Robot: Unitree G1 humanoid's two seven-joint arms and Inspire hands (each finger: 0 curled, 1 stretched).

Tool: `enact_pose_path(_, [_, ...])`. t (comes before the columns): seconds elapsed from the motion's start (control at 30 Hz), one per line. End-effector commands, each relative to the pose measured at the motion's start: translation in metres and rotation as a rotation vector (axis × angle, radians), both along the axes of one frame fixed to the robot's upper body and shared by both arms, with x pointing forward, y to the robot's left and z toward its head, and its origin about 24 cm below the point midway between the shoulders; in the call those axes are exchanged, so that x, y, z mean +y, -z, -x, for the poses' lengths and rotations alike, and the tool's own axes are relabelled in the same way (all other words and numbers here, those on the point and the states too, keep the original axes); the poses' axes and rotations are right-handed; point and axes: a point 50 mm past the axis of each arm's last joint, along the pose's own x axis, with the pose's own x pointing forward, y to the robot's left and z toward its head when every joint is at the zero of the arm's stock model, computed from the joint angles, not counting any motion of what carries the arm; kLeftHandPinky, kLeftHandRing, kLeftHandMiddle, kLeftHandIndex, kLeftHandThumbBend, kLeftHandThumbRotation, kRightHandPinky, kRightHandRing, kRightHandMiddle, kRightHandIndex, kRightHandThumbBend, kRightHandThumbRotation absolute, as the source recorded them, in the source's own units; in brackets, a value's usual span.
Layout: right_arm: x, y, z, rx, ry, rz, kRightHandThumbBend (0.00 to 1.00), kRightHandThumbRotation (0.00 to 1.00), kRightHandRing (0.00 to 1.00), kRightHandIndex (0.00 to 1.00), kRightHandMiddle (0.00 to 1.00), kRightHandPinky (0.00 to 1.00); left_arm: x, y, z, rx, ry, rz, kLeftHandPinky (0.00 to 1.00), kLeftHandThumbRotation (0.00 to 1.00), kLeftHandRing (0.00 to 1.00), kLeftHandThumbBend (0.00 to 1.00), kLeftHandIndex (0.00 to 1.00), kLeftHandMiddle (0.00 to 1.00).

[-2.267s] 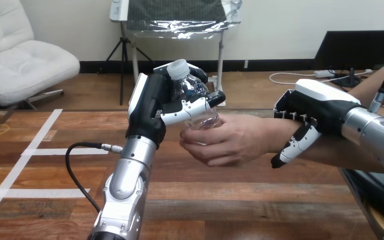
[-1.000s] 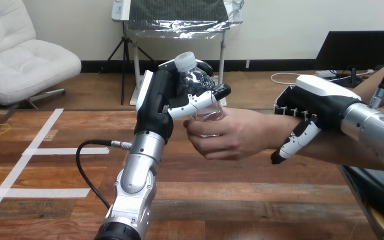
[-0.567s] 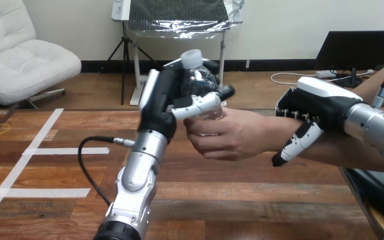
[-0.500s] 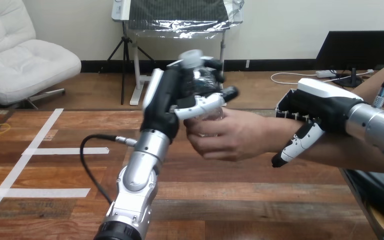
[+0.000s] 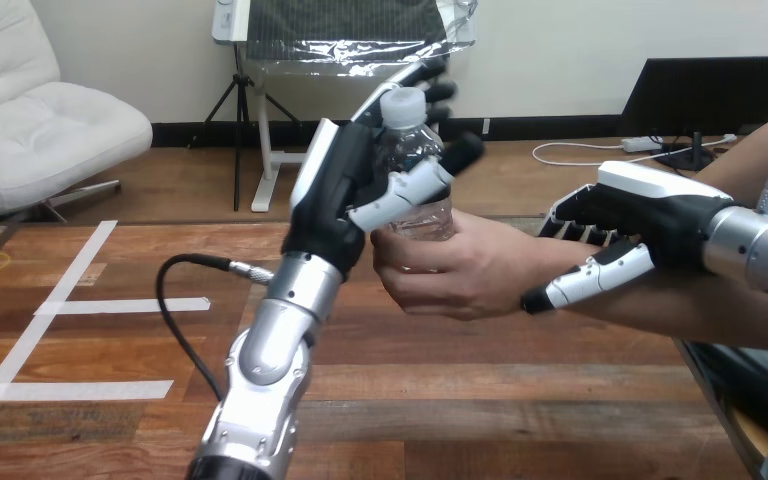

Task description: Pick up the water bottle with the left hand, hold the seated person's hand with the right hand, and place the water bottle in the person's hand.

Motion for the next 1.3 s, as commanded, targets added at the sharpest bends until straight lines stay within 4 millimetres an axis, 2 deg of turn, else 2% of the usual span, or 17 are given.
enact_pose_path(0.0, [-0.002,-0.010,0.003,-0.033,-0.010,-0.037,1.00,0.69,0.64,0.77,0.70,0.54,0.013,-0.013,0.001,-0.067,-0.031,-0.029,0.94,0.93,0.92,0.79,0.91,0.88])
enact_pose_path(0.17, [-0.004,-0.008,0.007,-0.025,0.001,-0.102,1.00,0.67,0.69,0.83,0.76,0.59,0.021,-0.013,0.004,-0.073,-0.053,-0.040,0.99,0.99,0.94,0.82,0.91,0.89])
enact_pose_path(0.33, [-0.005,-0.007,0.011,-0.025,0.007,-0.156,1.00,0.68,0.76,0.90,0.82,0.66,0.027,-0.013,0.007,-0.070,-0.065,-0.032,1.00,1.00,0.96,0.83,0.93,0.91])
enact_pose_path(0.63, [-0.007,-0.006,0.016,-0.040,0.005,-0.248,1.00,0.68,0.82,0.95,0.88,0.72,0.031,-0.015,0.014,-0.074,-0.076,-0.006,1.00,1.00,0.97,0.86,0.93,0.92])
enact_pose_path(1.1, [-0.010,-0.002,0.020,-0.153,0.034,-0.427,1.00,0.71,0.82,0.96,0.89,0.69,0.035,-0.017,0.027,-0.068,-0.106,0.048,0.94,1.00,0.95,0.90,0.91,0.91])
enact_pose_path(1.27, [-0.010,0.000,0.023,-0.186,0.038,-0.476,1.00,0.76,0.84,0.98,0.90,0.68,0.037,-0.017,0.033,-0.064,-0.110,0.078,0.94,1.00,0.95,0.90,0.91,0.91])
